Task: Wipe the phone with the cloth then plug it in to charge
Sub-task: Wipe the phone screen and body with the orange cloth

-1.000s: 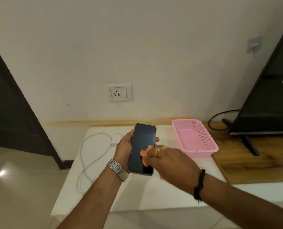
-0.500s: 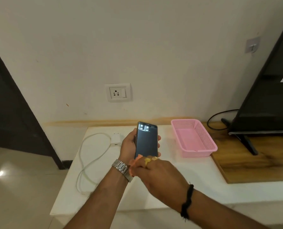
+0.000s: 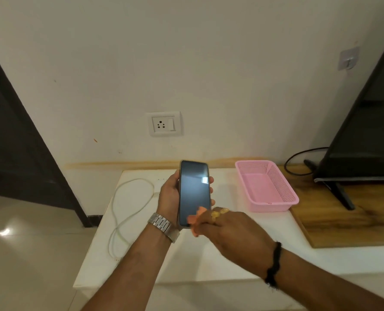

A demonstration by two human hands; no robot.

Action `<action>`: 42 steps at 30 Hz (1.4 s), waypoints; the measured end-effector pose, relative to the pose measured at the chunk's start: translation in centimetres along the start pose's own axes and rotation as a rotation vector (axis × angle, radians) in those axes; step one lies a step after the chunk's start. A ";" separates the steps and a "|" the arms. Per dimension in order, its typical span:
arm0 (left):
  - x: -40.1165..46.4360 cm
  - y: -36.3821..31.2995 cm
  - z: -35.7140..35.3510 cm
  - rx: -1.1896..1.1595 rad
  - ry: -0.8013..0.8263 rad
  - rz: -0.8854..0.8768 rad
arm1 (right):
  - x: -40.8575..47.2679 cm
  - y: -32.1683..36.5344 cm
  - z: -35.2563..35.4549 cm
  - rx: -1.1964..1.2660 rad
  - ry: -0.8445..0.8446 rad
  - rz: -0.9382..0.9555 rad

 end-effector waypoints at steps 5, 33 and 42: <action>-0.3 1.2 -0.4 -0.008 -0.032 0.024 | 0.3 1.5 -0.8 -0.004 -0.002 0.059; 0.7 1.1 3.3 0.019 -0.239 0.061 | 8.4 -4.8 1.2 0.021 -0.112 -0.191; 0.8 0.7 2.9 0.022 -0.192 0.041 | 6.1 -4.4 0.3 0.021 0.000 -0.127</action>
Point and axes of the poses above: each hand's wrist, its own x-axis towards the middle knuckle, its own z-axis out of the back of the hand, y = z × x, the point moved 8 cm from there along x, towards the middle knuckle, and after that the axes turned 2 degrees about -y, right-handed, at the moved point
